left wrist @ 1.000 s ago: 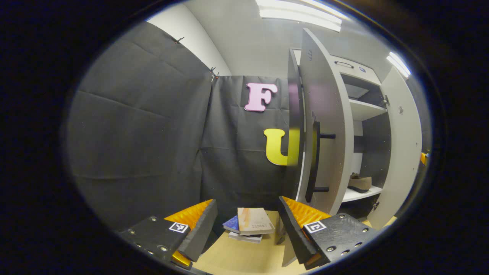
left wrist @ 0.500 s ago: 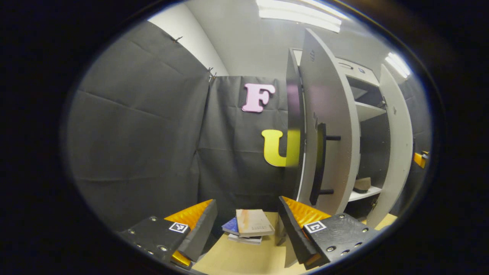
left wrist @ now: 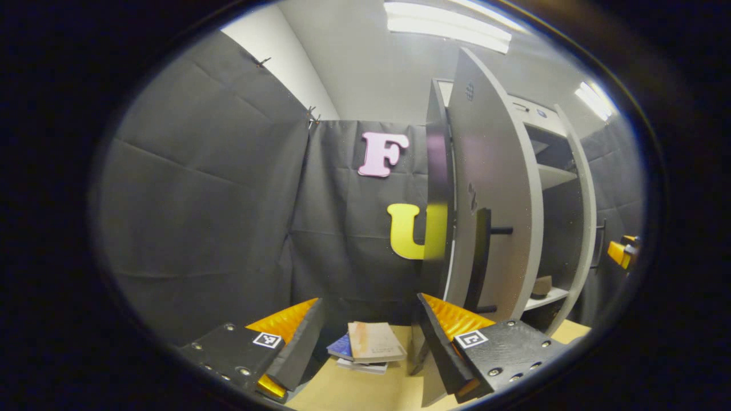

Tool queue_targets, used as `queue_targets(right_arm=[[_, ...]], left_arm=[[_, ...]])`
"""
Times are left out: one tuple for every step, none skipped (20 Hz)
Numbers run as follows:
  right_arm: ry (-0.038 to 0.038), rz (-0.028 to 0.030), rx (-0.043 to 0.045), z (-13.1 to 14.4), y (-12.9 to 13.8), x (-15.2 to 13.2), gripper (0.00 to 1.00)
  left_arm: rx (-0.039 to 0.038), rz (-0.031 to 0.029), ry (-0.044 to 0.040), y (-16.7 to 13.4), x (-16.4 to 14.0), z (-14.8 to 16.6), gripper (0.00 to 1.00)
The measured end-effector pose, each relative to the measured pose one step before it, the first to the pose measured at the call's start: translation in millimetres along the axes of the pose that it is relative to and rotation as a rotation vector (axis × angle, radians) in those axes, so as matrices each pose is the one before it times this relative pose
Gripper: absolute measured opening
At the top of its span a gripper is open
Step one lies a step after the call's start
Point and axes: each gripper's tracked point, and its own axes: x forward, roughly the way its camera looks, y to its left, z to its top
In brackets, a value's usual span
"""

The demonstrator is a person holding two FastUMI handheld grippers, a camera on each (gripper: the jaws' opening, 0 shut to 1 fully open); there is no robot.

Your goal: Grab one shoe with the right hand and put it into the shoe cabinet, grab the other shoe with the left hand and put it into the shoe cabinet; then close the right door with the right hand and the left door with the left hand.

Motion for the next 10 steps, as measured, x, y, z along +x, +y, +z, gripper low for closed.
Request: queue_targets(right_arm=[[0.00801, -0.00392, -0.00061, -2.41, -0.66, -2.18, 0.98], [0.0091, -0.00769, -0.0018, -4.01, -2.98, -3.19, 0.98], [0.0061, -0.00556, 0.00034, -2.73, -3.2, -4.02, 0.97], [0.00378, -0.00438, 0.00245, -1.9, -3.8, -3.66, 0.98], [0.00521, 0.00006, 0.00052, -2.15, -3.01, -4.03, 0.98], [0.00501, 0.00449, -0.00457, -3.27, -3.01, -3.6, 0.98], [0.00094, 0.00136, -0.00742, -2.58, -3.99, -2.06, 0.98], [0.00445, 0.00202, -0.00593, -2.92, -5.24, 0.8, 0.97], [0.01004, 0.01101, -0.00144, -3.42, -2.82, 0.91, 0.98], [0.00771, 0.0149, 0.00336, -2.08, -2.08, 0.43, 0.98]], left_arm=[[-0.00789, -0.01844, -0.00598, -6.14, 2.45, 1.58, 0.97], [-0.00603, -0.02045, -0.00204, -6.55, 3.11, 1.38, 0.97], [-0.00354, -0.0207, -0.00153, -7.38, 2.34, -0.41, 0.97], [-0.00337, -0.0278, 0.00078, -9.73, 3.09, 0.99, 0.97], [0.00015, -0.0069, 0.00179, -8.81, 1.7, 0.02, 0.97], [0.01793, 0.00815, -0.00972, 0.58, -0.18, 2.85, 0.96], [0.02036, 0.01117, -0.00567, -1.24, 3.47, 0.54, 0.96], [0.00457, 0.01061, -0.00193, -1.68, -0.97, 2.2, 0.97], [-0.00343, 0.00916, 0.00436, -2.41, -2.98, -3.1, 0.87], [-0.00565, 0.00701, 0.0034, -3.4, -1.09, 0.12, 0.96]])
